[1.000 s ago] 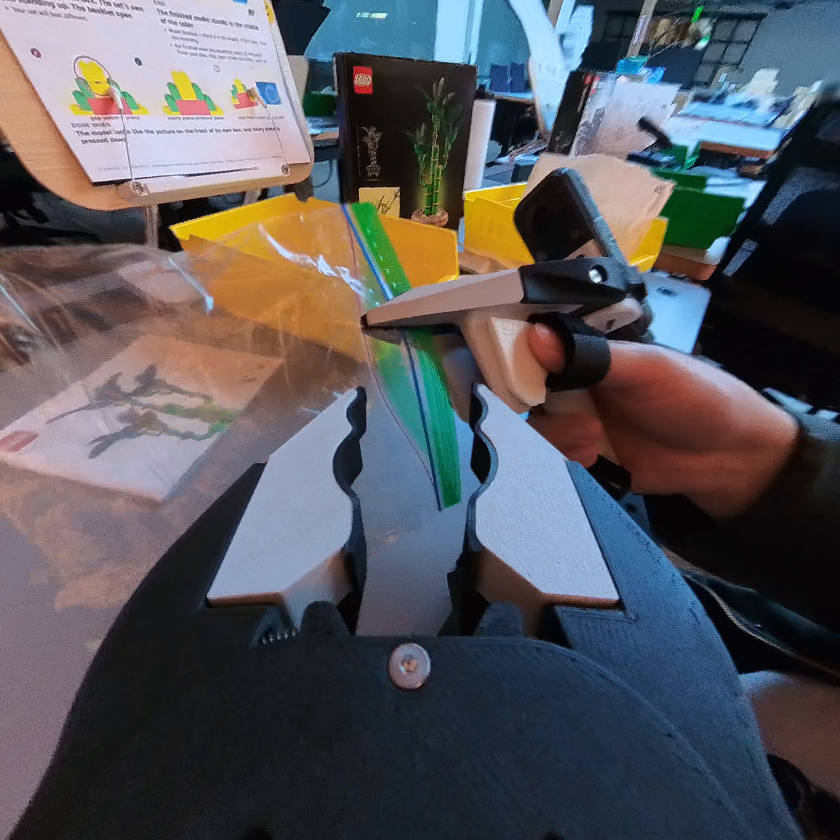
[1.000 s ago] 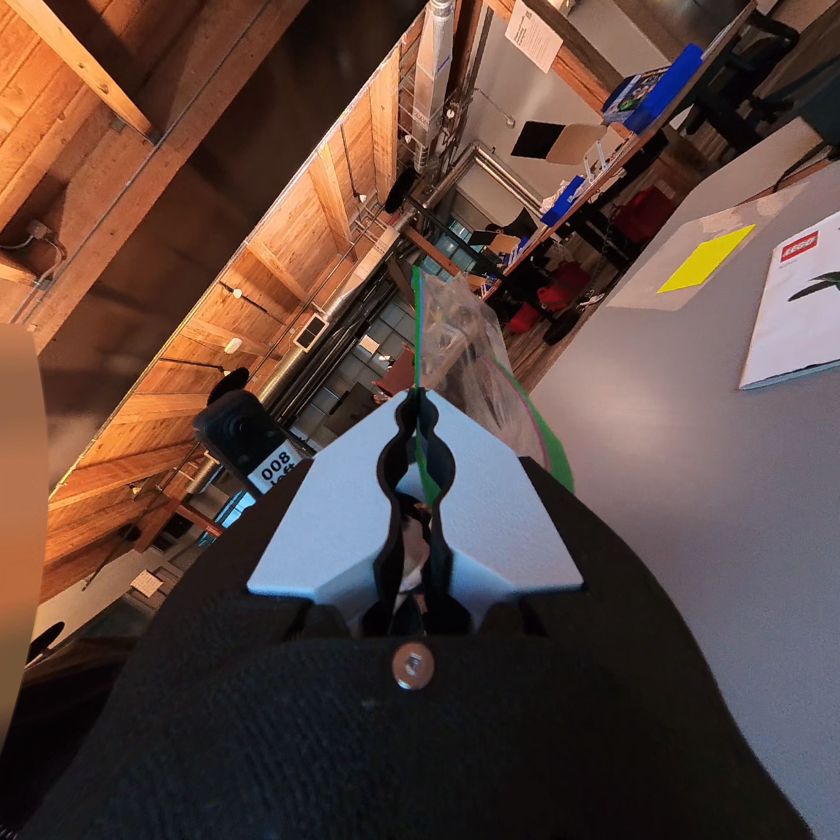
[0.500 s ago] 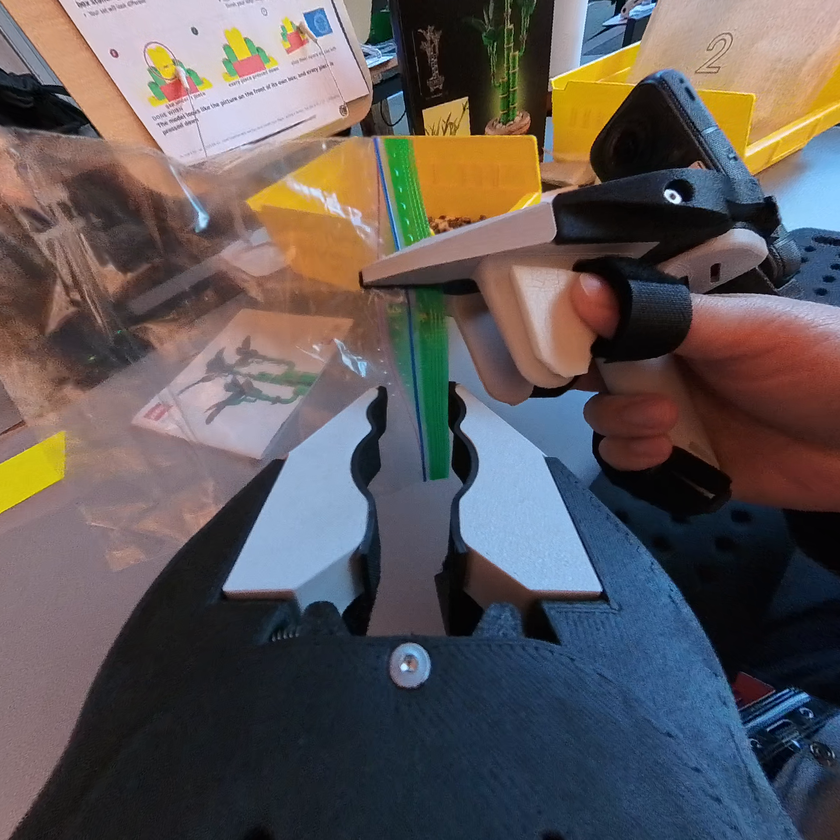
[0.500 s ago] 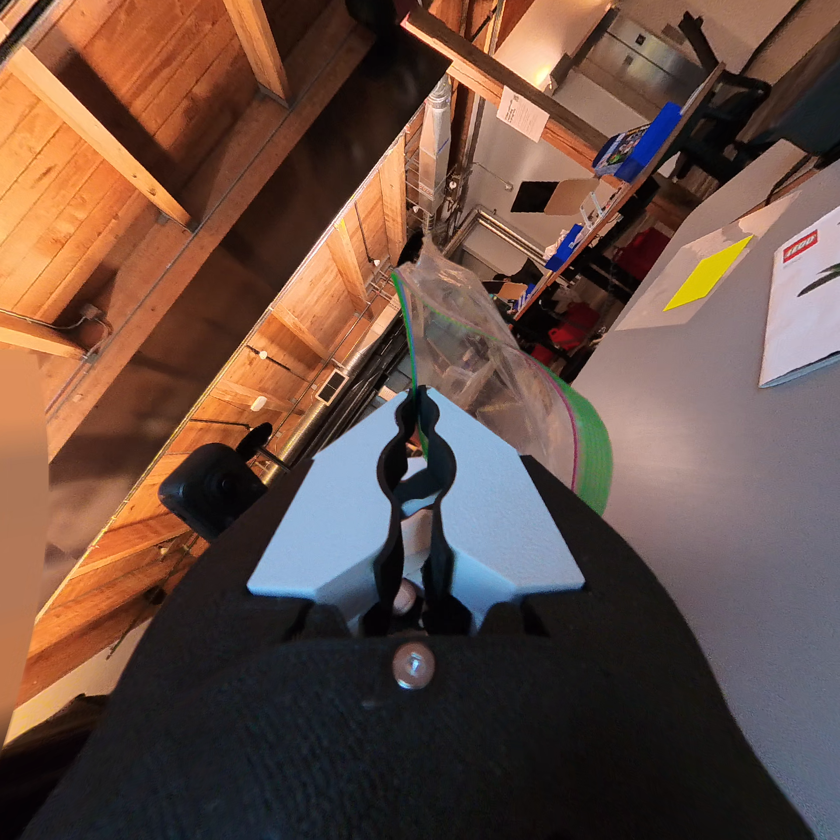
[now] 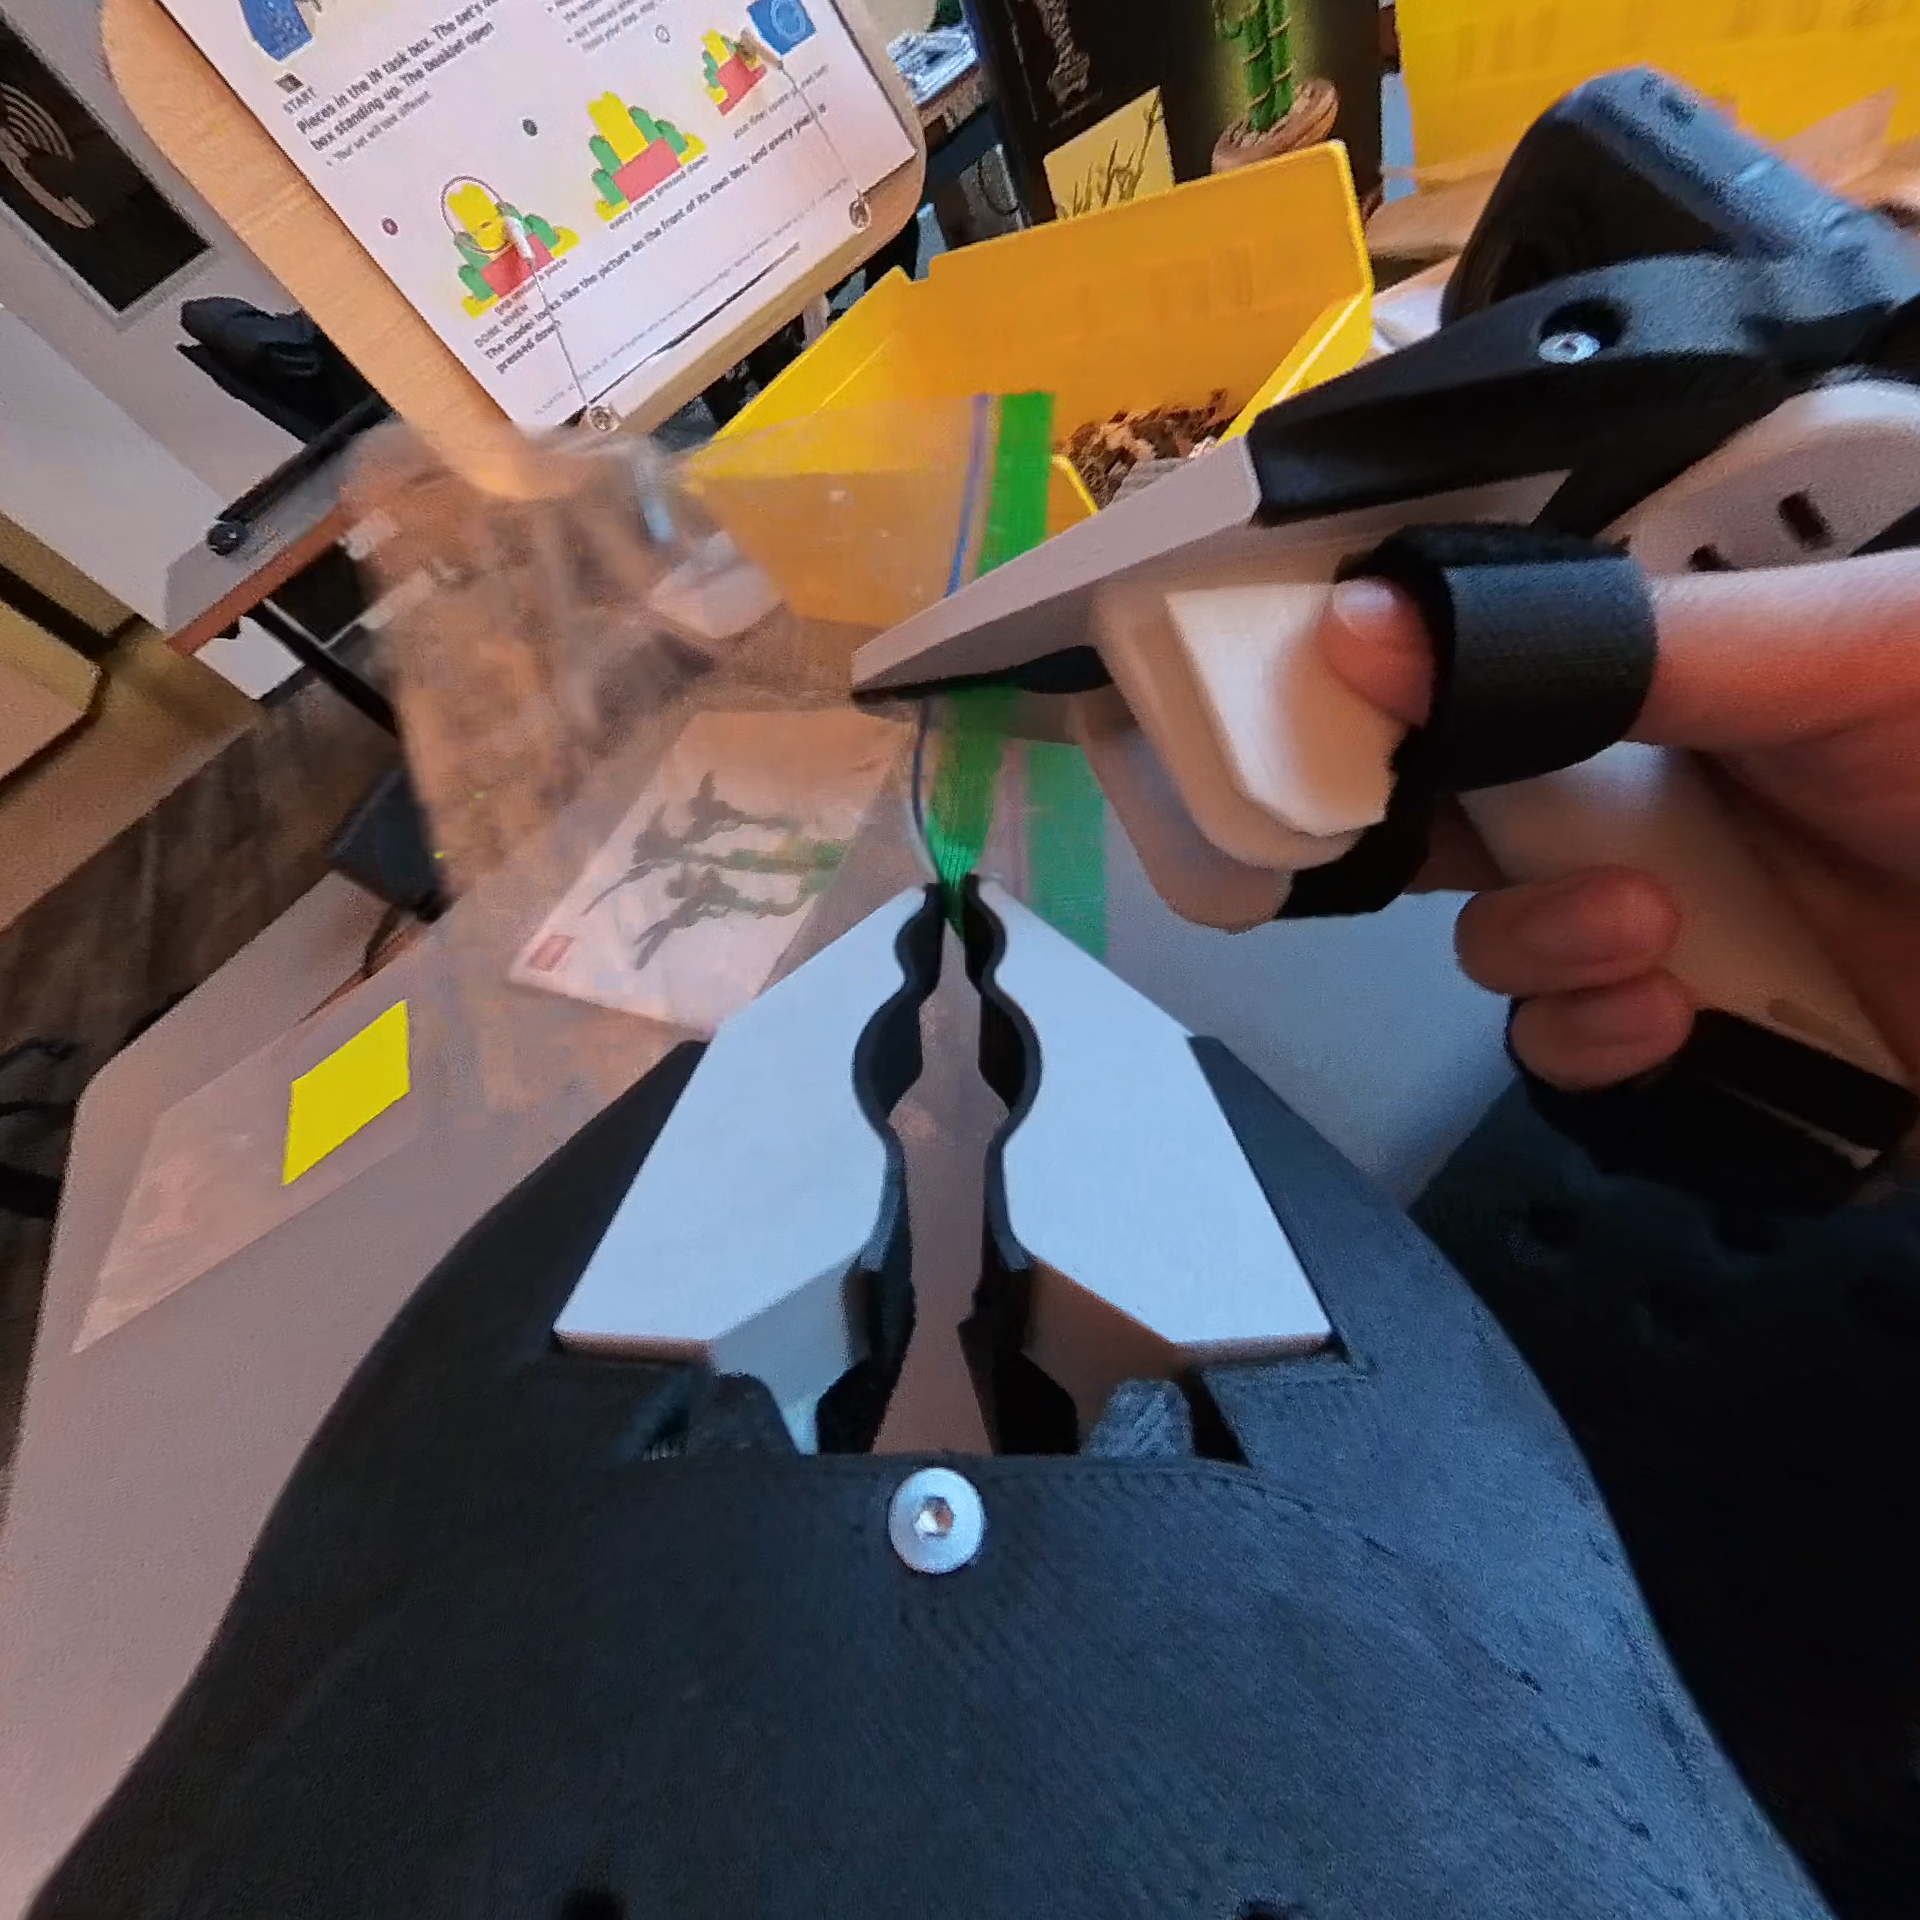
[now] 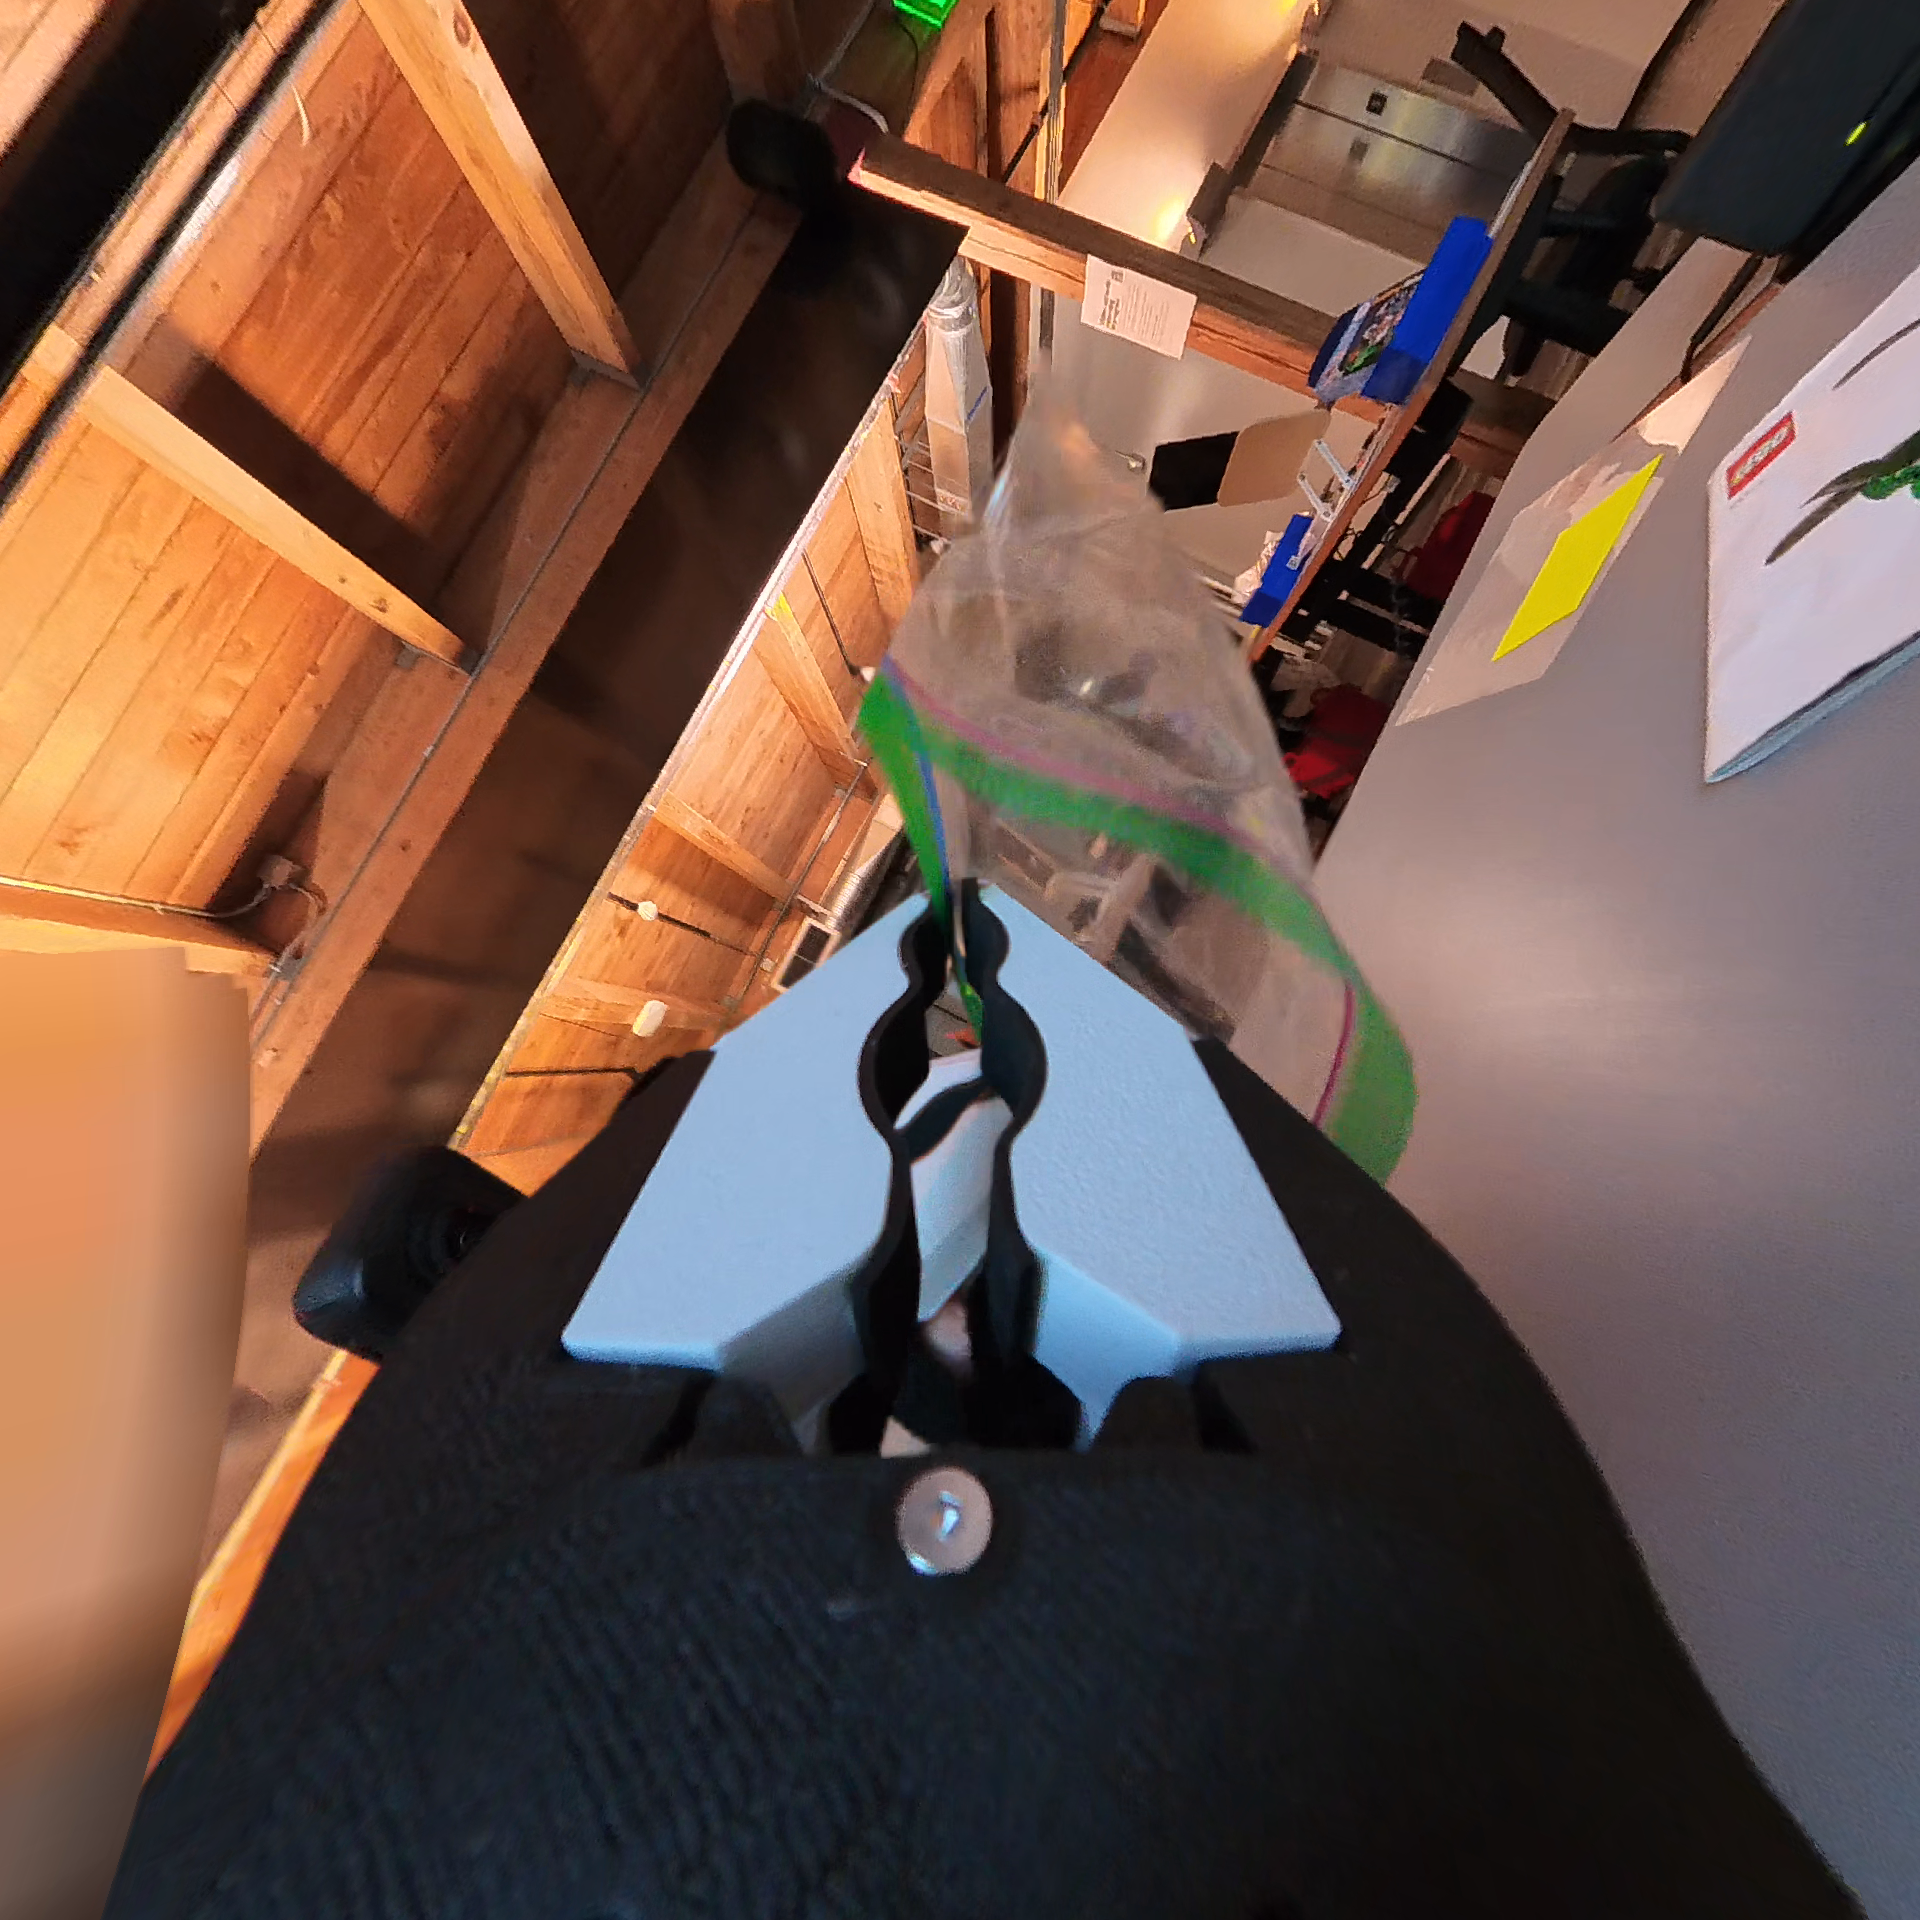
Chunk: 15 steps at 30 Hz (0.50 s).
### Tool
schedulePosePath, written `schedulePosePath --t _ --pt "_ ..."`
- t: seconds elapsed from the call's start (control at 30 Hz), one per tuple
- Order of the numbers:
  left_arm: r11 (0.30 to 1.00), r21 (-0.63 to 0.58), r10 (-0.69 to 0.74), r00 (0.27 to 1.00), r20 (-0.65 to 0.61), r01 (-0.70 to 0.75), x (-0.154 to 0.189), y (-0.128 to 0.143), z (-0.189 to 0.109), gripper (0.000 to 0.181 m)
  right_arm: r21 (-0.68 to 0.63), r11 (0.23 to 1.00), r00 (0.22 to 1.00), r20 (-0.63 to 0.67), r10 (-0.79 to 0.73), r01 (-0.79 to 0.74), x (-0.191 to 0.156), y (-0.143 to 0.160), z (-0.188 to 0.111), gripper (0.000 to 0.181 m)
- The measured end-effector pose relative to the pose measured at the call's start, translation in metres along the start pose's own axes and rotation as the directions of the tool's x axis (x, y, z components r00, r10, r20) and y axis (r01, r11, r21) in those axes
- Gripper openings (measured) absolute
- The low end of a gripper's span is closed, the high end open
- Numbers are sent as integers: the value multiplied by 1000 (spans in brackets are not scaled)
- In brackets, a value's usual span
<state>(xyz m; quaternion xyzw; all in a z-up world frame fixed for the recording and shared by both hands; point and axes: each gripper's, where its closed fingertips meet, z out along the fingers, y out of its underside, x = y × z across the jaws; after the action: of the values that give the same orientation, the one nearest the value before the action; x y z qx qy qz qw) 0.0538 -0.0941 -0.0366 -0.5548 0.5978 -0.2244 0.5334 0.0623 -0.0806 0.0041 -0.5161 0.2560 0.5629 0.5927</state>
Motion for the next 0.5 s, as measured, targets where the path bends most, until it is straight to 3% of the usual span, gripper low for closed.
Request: schedulePosePath --t 0.17,0.23,0.3,0.37,0.4,0.43,0.5 --pt "999 -24 -27 1000 -3 26 -18 4 -6 0 -136 959 966 -42 -257 249 -7 6 0 30" --pt "997 -51 -66 997 -47 64 -22 8 -9 0 -244 894 918 -27 -395 377 -12 13 -5 33" --pt "990 -92 -113 986 -122 102 -23 13 -11 0 -372 779 850 57 -524 505 -21 29 -11 37" --pt "982 -134 -167 953 -252 137 -14 14 -15 0 -504 575 728 173 -664 645 -23 49 -21 42" --pt "975 -159 -199 931 -307 156 -10 13 -17 0 -548 423 617 231 -753 722 -19 54 -27 44" --pt "969 -187 -219 910 -352 160 -7 13 -19 0 -580 227 466 303 -832 782 -12 57 -33 46" --pt "962 -243 -220 884 -411 127 -3 12 -21 0 -563 -198 158 521 -839 803 -1 73 -49 52"
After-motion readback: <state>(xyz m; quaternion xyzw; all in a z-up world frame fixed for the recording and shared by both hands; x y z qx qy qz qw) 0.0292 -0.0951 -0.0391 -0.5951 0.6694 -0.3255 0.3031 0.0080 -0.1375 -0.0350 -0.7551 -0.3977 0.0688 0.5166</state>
